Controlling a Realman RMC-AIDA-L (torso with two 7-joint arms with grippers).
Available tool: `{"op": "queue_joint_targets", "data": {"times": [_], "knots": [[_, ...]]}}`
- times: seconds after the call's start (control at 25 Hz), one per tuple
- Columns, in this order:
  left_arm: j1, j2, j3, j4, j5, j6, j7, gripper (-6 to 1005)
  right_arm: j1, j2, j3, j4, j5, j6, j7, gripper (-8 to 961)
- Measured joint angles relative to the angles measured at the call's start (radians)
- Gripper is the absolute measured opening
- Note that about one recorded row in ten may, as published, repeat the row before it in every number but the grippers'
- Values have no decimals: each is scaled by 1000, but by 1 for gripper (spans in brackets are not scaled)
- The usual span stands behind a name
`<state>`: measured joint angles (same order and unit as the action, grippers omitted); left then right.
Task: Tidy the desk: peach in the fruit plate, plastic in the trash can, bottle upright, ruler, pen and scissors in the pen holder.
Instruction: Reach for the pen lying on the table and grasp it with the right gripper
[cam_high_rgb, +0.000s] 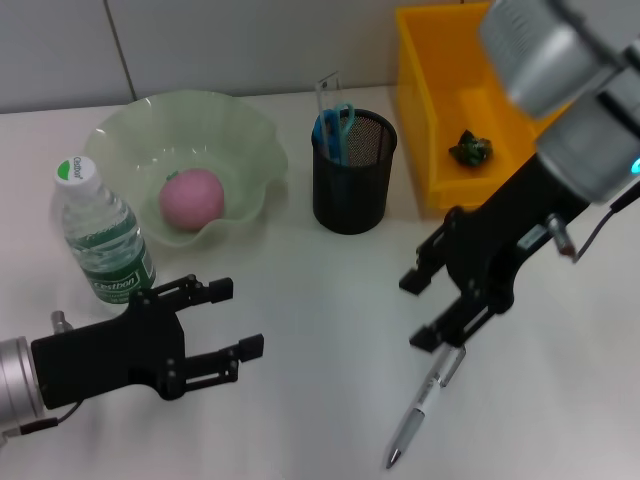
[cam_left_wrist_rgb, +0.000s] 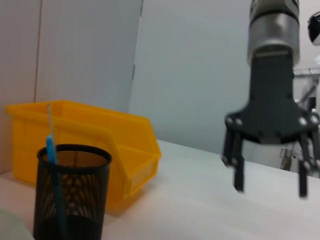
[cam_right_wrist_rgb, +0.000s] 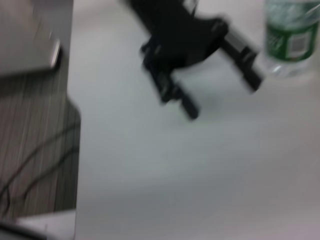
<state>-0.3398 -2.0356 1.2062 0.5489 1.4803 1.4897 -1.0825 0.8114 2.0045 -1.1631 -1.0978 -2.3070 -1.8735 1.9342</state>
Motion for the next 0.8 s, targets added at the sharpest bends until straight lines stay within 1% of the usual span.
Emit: {"op": "queue_joint_targets", "data": {"times": [0.08,0.12,0.16,0.32,0.36,0.6,0.68,0.72,0.8], "knots": [[-1,0,-8,-1,0,0,-8,785,17,18,-35,4,-47,-1,-22,692],[-2,0,-10,0,0,0,-15,785,30,36,-69,5,-89,0,-43,692],[-3,0,-10,0,0,0,-18,785,30,36,-69,5,-89,0,-43,692],[-8,0,-5,-3,0,2,-21,785,49,70,-132,9,-162,14,-99,691],[-10,0,0,-4,0,3,-21,785,49,70,-132,9,-162,14,-99,691],[-10,0,6,-4,10,4,-21,785,56,72,-232,20,-170,59,-111,690],[-4,-5,4,-4,72,9,-12,785,55,72,-259,20,-171,72,-114,690],[-3,-5,6,-4,79,11,-11,785,53,72,-292,21,-172,85,-116,689],[-2,-7,8,-4,84,13,-10,785,53,73,-307,21,-172,90,-118,689]]}}
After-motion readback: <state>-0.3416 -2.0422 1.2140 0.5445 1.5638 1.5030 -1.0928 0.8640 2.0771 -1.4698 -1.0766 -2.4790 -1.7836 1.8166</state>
